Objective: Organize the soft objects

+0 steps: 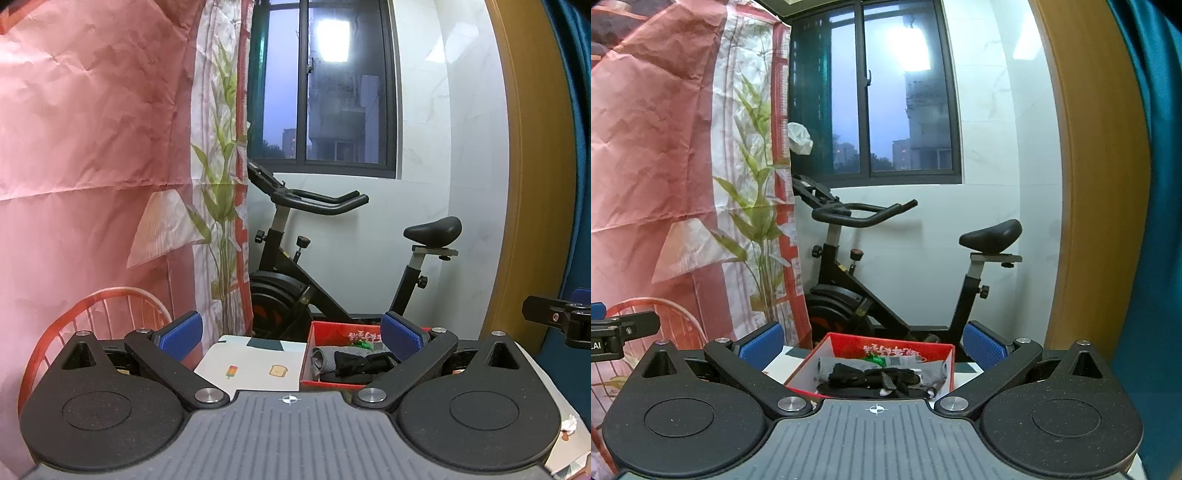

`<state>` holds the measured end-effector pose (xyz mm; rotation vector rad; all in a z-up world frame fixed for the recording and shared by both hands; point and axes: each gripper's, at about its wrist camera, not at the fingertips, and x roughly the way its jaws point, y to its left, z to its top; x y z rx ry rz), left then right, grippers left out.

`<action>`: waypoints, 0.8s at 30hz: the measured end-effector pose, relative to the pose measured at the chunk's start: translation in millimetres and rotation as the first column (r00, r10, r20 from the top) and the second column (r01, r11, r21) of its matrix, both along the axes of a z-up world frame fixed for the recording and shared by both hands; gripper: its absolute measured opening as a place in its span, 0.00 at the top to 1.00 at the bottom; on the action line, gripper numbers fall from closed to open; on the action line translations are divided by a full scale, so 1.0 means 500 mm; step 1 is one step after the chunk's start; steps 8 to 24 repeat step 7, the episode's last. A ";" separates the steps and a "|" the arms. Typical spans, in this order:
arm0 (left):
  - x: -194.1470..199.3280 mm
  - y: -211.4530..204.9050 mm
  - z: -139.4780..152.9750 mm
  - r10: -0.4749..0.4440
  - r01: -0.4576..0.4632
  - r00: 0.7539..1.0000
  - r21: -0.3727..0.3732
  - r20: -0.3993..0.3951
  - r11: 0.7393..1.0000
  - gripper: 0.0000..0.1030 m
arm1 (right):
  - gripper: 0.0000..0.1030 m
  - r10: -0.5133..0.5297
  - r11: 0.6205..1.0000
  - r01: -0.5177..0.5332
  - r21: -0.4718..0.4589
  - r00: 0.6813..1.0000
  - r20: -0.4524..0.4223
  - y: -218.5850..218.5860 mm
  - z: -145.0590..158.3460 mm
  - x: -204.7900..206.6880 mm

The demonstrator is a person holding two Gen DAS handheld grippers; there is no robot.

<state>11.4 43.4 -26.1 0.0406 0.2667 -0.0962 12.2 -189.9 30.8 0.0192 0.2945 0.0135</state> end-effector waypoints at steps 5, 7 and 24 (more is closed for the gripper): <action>-0.006 -0.009 -0.001 -0.001 0.001 1.000 0.018 0.013 1.000 0.00 | 0.00 -0.002 1.000 0.002 -0.007 1.000 0.000 -0.002 -0.003 -0.001; -0.005 -0.010 -0.002 -0.002 0.002 1.000 0.019 0.014 1.000 0.00 | 0.00 -0.003 1.000 0.003 -0.009 1.000 0.002 -0.003 -0.004 -0.001; -0.005 -0.010 -0.002 -0.002 0.002 1.000 0.019 0.014 1.000 0.00 | 0.00 -0.003 1.000 0.003 -0.009 1.000 0.002 -0.003 -0.004 -0.001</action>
